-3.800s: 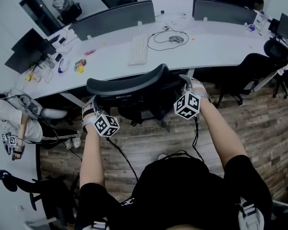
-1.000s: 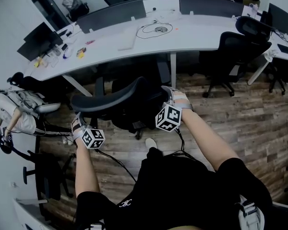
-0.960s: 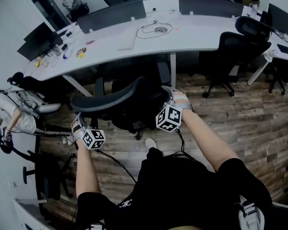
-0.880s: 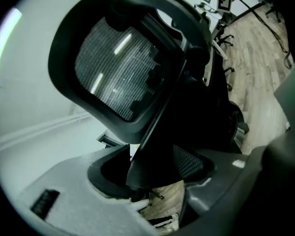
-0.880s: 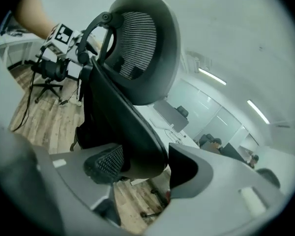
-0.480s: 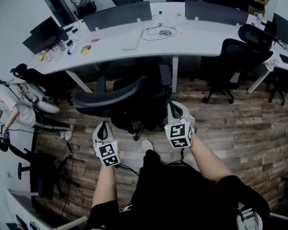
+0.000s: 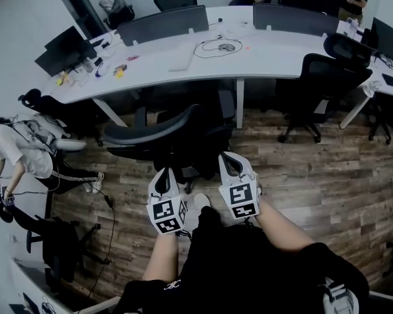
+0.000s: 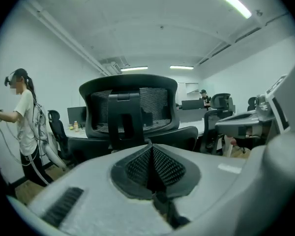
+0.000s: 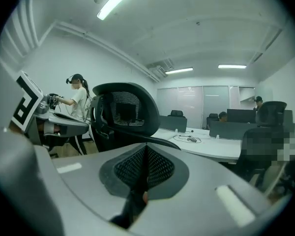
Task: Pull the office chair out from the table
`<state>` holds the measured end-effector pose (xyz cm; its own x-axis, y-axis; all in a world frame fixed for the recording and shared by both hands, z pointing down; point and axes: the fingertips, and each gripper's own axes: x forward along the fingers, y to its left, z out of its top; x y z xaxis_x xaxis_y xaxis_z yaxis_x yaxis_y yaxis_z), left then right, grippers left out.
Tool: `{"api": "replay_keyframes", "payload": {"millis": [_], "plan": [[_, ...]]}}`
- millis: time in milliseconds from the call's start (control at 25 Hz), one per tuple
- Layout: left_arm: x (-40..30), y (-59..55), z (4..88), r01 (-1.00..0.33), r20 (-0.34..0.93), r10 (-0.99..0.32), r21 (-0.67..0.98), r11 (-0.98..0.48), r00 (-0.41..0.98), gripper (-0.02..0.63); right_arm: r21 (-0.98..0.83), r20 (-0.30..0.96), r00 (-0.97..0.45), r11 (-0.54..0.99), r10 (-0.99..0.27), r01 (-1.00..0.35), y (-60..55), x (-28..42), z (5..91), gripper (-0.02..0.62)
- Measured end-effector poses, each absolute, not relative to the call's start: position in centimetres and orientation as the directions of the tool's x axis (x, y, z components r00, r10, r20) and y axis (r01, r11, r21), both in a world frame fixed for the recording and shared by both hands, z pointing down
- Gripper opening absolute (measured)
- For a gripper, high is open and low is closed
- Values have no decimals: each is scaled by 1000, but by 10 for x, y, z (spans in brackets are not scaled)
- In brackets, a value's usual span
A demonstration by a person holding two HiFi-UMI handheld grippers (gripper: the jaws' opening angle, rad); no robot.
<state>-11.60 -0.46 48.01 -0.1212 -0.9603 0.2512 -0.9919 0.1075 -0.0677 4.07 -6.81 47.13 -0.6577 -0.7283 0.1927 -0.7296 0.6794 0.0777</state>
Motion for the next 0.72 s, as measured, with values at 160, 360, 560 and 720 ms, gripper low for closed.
{"api": "replay_keyframes", "payload": {"millis": [160,360,560,720], "plan": [[-103,-5,481,-993,258,-961,-84,79,-98,8,48,195,-666,685,-721,-727,-66,39,473,6],[-101,-5,480,-994,264,-960,-91,66,-88,8,28,186,-666,682,-722,-731,-66,35,470,6],[-102,-6,481,-993,270,-959,-96,67,-90,8,27,185,-665,680,-724,-733,-66,34,472,6],[-102,-9,483,-993,277,-957,-97,66,-90,8,21,192,-663,678,-724,-735,-70,35,476,6]]}}
